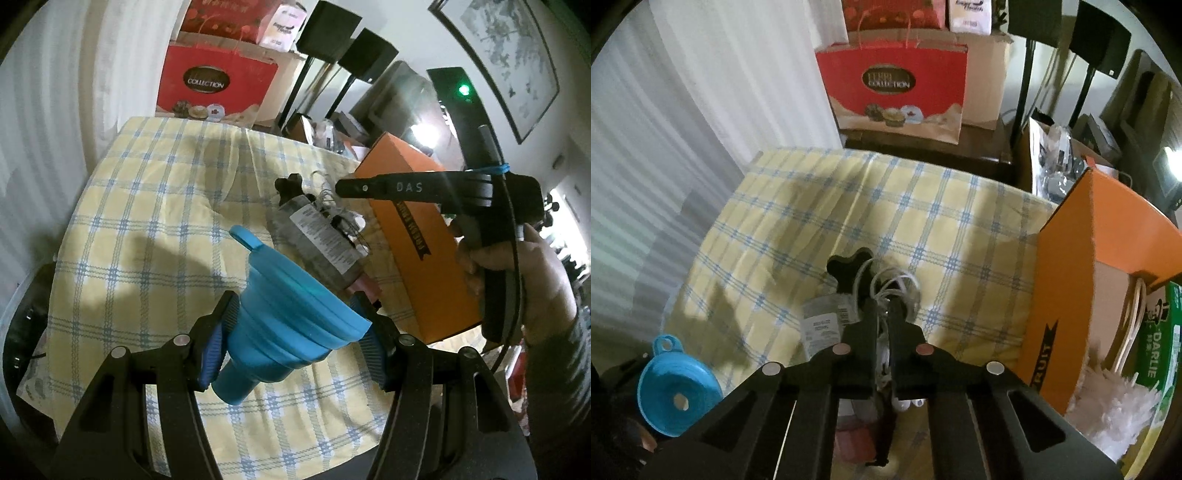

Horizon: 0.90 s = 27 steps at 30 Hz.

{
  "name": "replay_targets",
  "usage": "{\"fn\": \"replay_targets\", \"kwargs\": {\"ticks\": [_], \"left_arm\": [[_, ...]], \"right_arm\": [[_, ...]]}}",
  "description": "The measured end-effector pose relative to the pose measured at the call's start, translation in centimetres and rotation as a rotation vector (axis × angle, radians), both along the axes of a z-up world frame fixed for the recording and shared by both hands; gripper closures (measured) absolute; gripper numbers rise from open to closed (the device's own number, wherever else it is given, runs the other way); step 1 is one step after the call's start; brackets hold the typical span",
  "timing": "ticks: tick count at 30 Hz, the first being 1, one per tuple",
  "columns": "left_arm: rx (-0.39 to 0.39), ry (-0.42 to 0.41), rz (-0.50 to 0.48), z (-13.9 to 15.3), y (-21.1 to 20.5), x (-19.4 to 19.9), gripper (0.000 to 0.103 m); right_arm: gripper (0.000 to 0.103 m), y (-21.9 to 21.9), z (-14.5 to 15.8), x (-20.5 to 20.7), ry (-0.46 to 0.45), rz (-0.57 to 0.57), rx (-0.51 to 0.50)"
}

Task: Organize objects
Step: 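Lift the blue funnel with the left gripper while the right gripper grasps the bottle and earphones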

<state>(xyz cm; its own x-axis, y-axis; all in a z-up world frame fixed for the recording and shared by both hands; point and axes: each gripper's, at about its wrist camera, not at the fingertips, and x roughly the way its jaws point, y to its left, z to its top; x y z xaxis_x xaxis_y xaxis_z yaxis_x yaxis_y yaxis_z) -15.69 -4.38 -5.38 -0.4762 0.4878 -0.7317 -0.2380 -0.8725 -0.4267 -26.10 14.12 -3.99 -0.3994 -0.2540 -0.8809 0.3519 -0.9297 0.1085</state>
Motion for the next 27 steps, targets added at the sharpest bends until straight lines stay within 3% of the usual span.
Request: {"fn": "replay_targets", "kwargs": {"ticks": [5, 10, 11, 12, 14, 15, 22, 23, 27], "left_arm": [[0.002, 0.01, -0.005, 0.7, 0.3, 0.3, 0.044], [0.01, 0.015, -0.002, 1.2, 0.5, 0.5, 0.044], [0.011, 0.016, -0.002, 1.3, 0.5, 0.5, 0.044], [0.009, 0.017, -0.002, 1.3, 0.5, 0.6, 0.044], [0.006, 0.016, -0.004, 1.2, 0.6, 0.5, 0.044], [0.005, 0.013, -0.005, 1.2, 0.6, 0.5, 0.044], [0.015, -0.004, 0.003, 0.2, 0.2, 0.0, 0.044], [0.017, -0.006, 0.004, 0.2, 0.1, 0.0, 0.044], [0.021, -0.01, 0.008, 0.0, 0.0, 0.0, 0.044]], "right_arm": [[0.099, 1.0, 1.9, 0.8, 0.038, -0.017, -0.079], [0.097, 0.4, 1.2, 0.2, -0.008, -0.007, -0.026], [0.093, 0.1, 0.8, 0.1, -0.015, -0.003, -0.011], [0.079, 0.0, 0.6, -0.1, -0.021, -0.003, -0.001], [0.064, -0.6, -0.1, -0.6, -0.026, -0.008, 0.033], [0.06, -0.6, -0.4, -0.7, -0.026, -0.009, 0.04], [0.063, -1.1, -2.3, -1.8, -0.052, -0.003, 0.074], [0.071, -1.1, -2.3, -1.9, -0.052, -0.001, 0.074], [0.082, -1.1, -2.4, -2.0, -0.045, 0.011, 0.07]]}}
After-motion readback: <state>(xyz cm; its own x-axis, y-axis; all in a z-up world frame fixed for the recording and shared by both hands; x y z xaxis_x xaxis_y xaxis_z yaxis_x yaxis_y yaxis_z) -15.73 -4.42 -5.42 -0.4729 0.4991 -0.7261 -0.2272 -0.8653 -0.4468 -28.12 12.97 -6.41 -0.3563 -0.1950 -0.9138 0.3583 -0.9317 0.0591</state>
